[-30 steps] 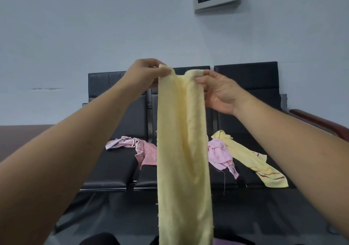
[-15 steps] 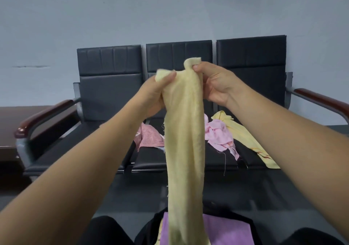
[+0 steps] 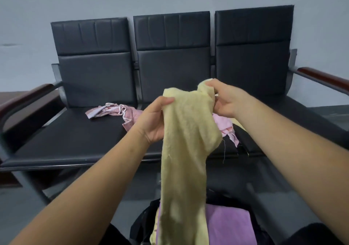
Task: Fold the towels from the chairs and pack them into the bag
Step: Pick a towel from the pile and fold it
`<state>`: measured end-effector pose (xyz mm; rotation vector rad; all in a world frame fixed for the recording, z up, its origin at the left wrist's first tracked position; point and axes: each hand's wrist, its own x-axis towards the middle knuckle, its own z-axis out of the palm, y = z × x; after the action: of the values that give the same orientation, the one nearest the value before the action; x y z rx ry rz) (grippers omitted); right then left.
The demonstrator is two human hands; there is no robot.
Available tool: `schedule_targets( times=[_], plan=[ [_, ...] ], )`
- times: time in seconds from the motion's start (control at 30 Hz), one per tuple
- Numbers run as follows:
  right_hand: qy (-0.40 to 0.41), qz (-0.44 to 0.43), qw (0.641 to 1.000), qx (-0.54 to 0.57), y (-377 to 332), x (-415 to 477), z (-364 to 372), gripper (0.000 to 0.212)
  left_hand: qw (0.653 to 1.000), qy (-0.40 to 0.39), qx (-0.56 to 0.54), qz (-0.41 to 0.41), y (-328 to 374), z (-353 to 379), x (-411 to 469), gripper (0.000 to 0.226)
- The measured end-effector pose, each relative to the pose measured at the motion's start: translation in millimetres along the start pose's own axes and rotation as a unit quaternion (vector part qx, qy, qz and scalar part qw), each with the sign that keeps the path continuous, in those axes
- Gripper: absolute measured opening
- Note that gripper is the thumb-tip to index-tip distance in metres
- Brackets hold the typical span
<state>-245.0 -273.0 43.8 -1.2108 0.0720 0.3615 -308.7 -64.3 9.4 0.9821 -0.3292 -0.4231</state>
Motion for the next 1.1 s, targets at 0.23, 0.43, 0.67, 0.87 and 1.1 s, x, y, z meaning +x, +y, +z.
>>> schedule_targets(
  times=[0.23, 0.43, 0.67, 0.87, 1.1],
  plan=[
    [-0.153, 0.048, 0.987, -0.021, 54.3, 0.0, -32.6, 0.032, 0.993, 0.06, -0.082, 0.052, -20.7, -9.0, 18.0, 0.043],
    [-0.167, 0.016, 0.986, 0.007, 87.7, 13.3, -42.8, 0.035, 0.991, 0.123, -0.021, 0.05, -28.5, -23.1, 25.1, 0.041],
    [-0.112, -0.068, 0.99, 0.061, 87.8, 23.2, -25.5, 0.02, 0.984, 0.079, 0.156, 0.03, -49.8, -59.9, 35.2, 0.053],
    [-0.112, -0.031, 0.986, 0.12, 71.8, 41.3, -25.5, 0.066, 0.946, 0.066, 0.301, -0.1, -68.7, -81.1, 39.7, 0.055],
    [-0.046, -0.021, 0.994, 0.095, 63.2, 56.5, -42.7, 0.034, 0.964, 0.1, 0.213, -0.122, -70.3, -74.4, 47.6, 0.039]
  ],
)
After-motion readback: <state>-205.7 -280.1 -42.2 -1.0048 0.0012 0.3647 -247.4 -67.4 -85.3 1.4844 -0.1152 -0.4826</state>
